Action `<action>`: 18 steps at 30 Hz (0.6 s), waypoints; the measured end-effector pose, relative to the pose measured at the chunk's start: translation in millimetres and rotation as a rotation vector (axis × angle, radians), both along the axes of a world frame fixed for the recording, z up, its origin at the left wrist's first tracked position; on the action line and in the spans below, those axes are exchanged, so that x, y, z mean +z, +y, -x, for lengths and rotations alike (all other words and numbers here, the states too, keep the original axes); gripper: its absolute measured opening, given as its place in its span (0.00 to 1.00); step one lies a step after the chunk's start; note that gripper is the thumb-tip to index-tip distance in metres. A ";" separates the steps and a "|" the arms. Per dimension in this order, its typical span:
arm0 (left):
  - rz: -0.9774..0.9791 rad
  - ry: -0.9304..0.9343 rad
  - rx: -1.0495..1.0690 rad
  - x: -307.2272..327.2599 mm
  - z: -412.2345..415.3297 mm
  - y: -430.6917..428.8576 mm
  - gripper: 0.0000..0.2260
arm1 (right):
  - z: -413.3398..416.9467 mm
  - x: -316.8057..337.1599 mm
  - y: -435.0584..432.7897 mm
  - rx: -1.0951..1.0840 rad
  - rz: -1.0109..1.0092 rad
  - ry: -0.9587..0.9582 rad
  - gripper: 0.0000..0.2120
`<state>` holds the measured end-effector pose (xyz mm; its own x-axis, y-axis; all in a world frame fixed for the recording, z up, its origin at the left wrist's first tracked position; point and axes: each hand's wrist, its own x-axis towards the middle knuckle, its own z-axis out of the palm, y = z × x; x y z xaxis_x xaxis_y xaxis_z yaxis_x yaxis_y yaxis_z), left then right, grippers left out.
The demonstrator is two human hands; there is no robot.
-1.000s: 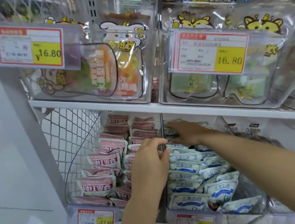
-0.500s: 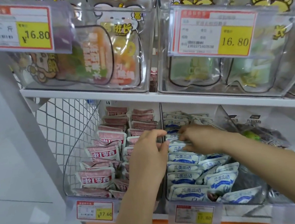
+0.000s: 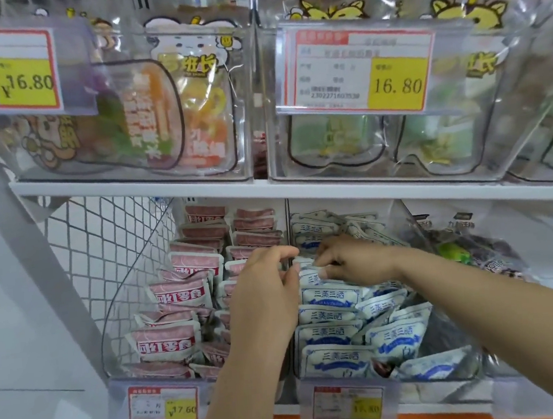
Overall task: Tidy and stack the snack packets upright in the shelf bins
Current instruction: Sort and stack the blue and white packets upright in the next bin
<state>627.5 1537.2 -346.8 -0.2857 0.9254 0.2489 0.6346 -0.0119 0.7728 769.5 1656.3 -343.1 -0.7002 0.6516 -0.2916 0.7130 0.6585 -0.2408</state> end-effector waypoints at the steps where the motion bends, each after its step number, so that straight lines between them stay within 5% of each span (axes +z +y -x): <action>1: 0.009 -0.001 0.003 0.4 -0.5 0.2 0.11 | 2.3 -1.0 2.5 -0.009 -0.037 -0.050 0.14; 4: 0.021 -0.004 0.004 1.4 -1.3 0.2 0.10 | 5.1 0.5 4.6 -0.016 -0.067 -0.066 0.10; 8: 0.027 0.001 0.006 2.5 -1.3 1.5 0.10 | -16.3 30.2 -11.9 -0.068 -0.055 0.265 0.12; 14: 0.023 0.012 0.005 -1.1 -1.4 1.2 0.10 | -17.7 26.4 -29.2 -0.067 -0.163 0.001 0.10; 18: 0.005 0.012 0.000 -1.2 -1.5 0.9 0.10 | 1.4 27.6 -22.5 -0.085 0.047 0.040 0.21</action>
<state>628.9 1538.0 -348.0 -0.2829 0.9266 0.2478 0.6440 -0.0080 0.7650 768.1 1633.8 -315.5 -0.6544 0.6958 -0.2959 0.7553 0.5832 -0.2991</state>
